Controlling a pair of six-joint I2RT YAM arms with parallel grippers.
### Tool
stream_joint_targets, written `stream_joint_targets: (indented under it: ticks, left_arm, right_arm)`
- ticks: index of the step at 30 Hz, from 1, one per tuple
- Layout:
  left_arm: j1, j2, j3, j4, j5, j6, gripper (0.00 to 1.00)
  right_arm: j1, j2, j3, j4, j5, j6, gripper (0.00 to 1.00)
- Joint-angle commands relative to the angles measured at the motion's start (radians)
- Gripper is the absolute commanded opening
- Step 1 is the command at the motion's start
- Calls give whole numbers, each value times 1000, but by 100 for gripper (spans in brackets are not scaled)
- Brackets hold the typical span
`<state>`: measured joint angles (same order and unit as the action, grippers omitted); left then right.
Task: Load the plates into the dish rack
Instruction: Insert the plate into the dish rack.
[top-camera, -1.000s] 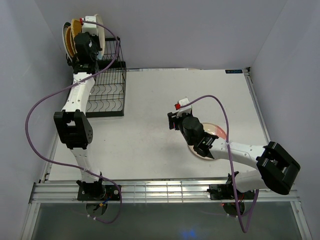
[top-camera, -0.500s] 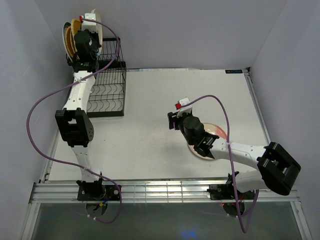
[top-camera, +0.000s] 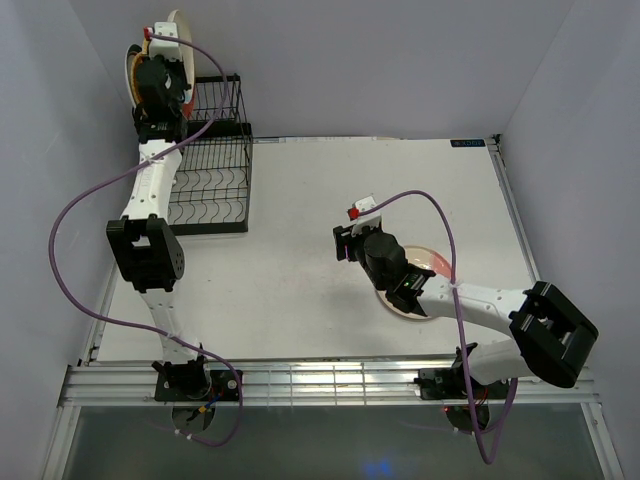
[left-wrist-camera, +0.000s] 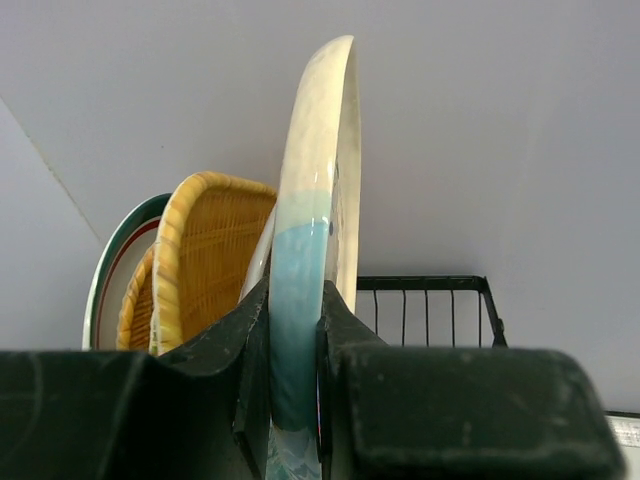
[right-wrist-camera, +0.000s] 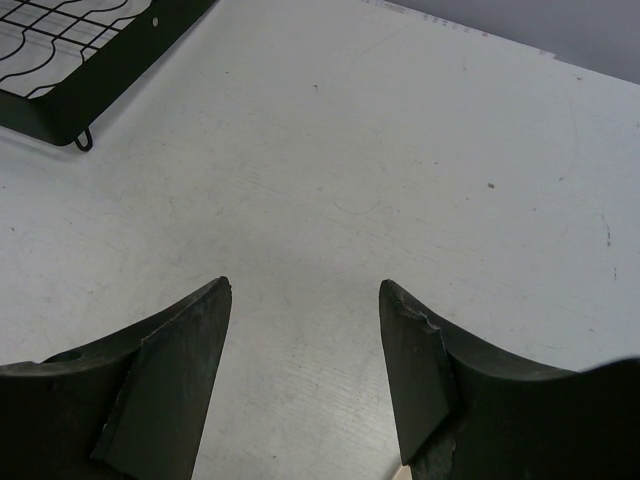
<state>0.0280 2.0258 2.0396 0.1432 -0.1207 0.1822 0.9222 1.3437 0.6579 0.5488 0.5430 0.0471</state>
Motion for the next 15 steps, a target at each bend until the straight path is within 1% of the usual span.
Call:
stream_joint_targets:
  ticks: [1,9,15]
  left_arm:
    - [35,-46,16,159,42,-29,0]
    - [47,-26,-27,162,105,-58,0]
    - [47,-18,-45,165,119,-75,0]
  right_arm:
    - [-3,6,36,34,-2,13,66]
    - [-5,11,37,34,0,13,66]
    - [-5,14,42,34,2,13,67]
